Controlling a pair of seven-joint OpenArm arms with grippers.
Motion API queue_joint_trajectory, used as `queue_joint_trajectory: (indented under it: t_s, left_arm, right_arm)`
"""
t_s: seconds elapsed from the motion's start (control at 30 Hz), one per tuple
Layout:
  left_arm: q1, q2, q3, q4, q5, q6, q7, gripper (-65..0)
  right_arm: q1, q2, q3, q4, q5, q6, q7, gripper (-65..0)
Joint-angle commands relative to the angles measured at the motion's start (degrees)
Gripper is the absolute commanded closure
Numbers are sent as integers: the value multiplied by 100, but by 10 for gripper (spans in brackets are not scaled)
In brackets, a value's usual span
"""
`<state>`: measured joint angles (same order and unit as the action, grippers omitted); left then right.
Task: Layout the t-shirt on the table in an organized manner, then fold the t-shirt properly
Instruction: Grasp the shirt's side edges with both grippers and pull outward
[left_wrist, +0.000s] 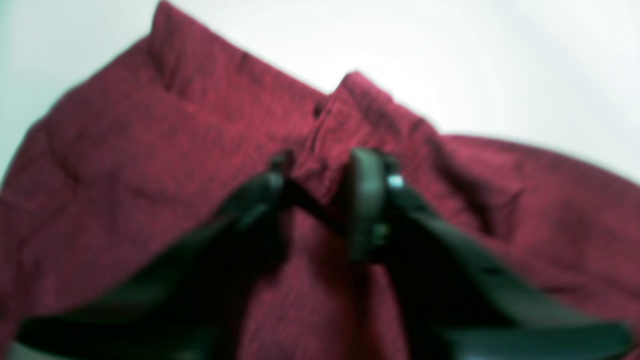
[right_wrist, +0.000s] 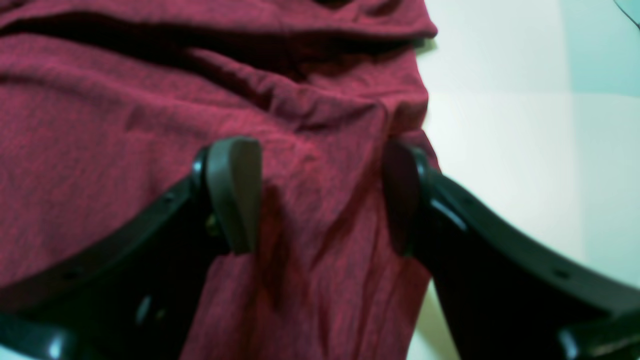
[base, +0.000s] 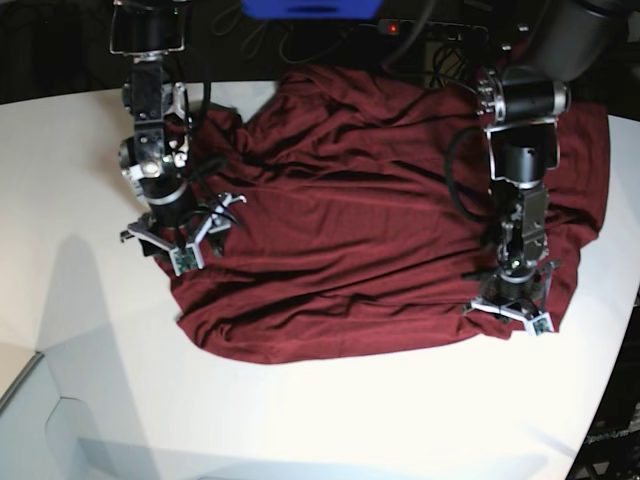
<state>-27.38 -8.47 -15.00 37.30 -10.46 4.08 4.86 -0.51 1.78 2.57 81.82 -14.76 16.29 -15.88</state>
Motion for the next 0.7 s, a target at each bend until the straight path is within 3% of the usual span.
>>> queue_joint_trajectory:
  t_s: [0.0, 0.07, 0.33, 0.67]
  left_arm:
    - [-203, -45, -7, 151, 30, -25, -165, -81]
    - [-229, -45, -25, 143, 30, -8, -165, 0]
    - [-458, -133, -34, 160, -13, 10, -165, -1]
    - [-1803, -318, -7, -552, 30, 10, -174, -1]
  right_arm:
    - [91, 20, 11, 95, 21, 1, 151, -378]
    - [91, 20, 11, 95, 21, 1, 151, -378]
    - [-23, 28, 11, 112, 4, 1, 151, -378]
    - [-111, 99, 11, 121, -14, 1, 151, -378]
